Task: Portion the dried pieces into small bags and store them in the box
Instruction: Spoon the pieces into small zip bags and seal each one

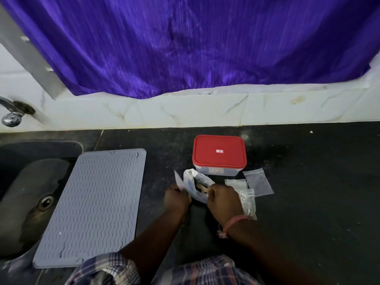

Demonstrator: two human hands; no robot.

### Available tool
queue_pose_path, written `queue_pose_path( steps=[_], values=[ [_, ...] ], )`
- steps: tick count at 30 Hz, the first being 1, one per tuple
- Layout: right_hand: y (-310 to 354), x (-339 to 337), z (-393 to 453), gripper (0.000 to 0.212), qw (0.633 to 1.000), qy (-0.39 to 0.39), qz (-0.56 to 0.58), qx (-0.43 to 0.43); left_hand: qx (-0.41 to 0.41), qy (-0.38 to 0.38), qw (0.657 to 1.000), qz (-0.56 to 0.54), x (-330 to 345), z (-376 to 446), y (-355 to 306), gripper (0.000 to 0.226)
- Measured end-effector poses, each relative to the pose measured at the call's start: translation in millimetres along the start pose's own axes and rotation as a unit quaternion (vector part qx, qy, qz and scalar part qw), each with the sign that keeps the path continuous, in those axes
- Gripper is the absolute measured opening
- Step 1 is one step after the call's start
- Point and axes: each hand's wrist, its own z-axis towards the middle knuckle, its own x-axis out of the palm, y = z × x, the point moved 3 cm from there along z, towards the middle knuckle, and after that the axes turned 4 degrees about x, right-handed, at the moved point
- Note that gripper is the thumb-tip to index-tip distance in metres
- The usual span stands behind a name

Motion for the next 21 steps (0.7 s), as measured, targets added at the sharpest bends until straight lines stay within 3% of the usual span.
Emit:
queue_pose_path(
  steps=[3,5,9,15,21],
  values=[
    [0.5,0.0,4.4,0.018,0.997,0.025,0.063,0.047,-0.004,0.011,0.999,-0.034,10.5,9.9,3.0,0.040],
    [-9.4,4.1,11.3,0.018,0.978,0.050,0.152,0.136,0.001,0.024,0.999,-0.041,14.1,13.8,3.2,0.041],
    [-35.7,16.3,17.0,0.015,0.872,0.145,0.337,0.326,0.033,0.053,0.997,-0.050,15.2,20.5,20.1,0.034],
    [-29.1,12.5,4.8,0.023,0.851,0.050,0.398,0.339,0.003,0.054,0.994,-0.098,11.8,4.5,-3.8,0.028],
    [-31.8,2.2,-0.9,0.022,0.820,0.044,0.438,0.366,-0.024,-0.019,0.994,-0.106,-3.8,2.8,-13.5,0.009]
  ],
)
